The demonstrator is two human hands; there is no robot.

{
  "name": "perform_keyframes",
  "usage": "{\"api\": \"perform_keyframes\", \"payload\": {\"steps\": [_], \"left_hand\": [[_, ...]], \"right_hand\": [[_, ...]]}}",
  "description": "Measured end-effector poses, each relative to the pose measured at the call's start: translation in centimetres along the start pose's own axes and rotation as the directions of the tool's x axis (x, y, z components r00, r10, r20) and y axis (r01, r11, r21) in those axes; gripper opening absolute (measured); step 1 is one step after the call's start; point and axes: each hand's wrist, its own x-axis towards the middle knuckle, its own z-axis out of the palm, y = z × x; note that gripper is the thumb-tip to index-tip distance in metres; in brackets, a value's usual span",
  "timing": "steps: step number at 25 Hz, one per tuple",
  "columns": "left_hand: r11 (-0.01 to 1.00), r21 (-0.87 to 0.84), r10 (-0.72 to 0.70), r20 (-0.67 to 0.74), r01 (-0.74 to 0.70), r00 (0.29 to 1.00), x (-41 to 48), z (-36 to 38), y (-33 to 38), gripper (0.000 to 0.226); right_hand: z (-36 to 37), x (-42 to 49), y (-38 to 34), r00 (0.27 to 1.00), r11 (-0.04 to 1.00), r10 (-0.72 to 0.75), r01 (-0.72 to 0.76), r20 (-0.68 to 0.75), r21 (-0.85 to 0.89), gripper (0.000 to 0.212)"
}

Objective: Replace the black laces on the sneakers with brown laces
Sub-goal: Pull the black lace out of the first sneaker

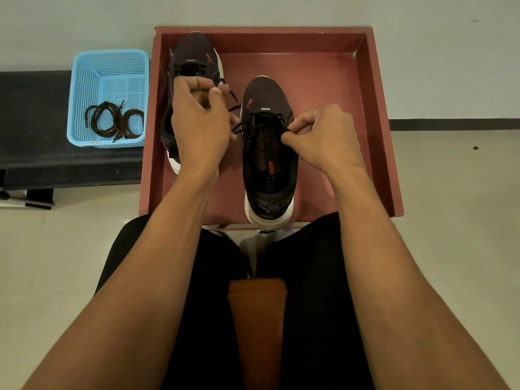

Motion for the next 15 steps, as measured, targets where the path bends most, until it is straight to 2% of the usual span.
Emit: {"api": "perform_keyframes", "payload": {"steps": [2, 4, 7, 9, 15], "left_hand": [[0.999, -0.023, -0.033, 0.092, 0.035, 0.995, -0.2, 0.2, 0.2, 0.021], [0.997, 0.079, -0.029, 0.167, 0.016, 0.986, -0.3, 0.3, -0.2, 0.031], [0.942, 0.307, 0.085, 0.169, -0.134, 0.982, -0.4, 0.1, -0.6, 0.028], [0.858, 0.457, 0.174, 0.172, -0.235, 0.970, -0.8, -0.2, -0.6, 0.021], [0.703, 0.688, 0.036, 0.221, -0.182, 0.975, -2.1, 0.0, -1.5, 0.029]], "right_hand": [[0.0, -0.1, 0.1, 1.000, 1.000, -0.004, 0.004, 0.013, -0.004, 0.014], [0.1, -0.1, 0.0, 0.998, 0.999, -0.052, 0.053, 0.023, -0.011, 0.024], [1.1, 0.3, -0.3, 0.981, 0.980, -0.195, 0.195, 0.009, -0.047, 0.037], [2.2, 0.7, -0.6, 0.962, 0.957, -0.271, 0.271, 0.009, -0.102, 0.034], [3.4, 0.7, -0.9, 0.959, 0.928, -0.282, 0.271, -0.005, -0.256, 0.024]]}}
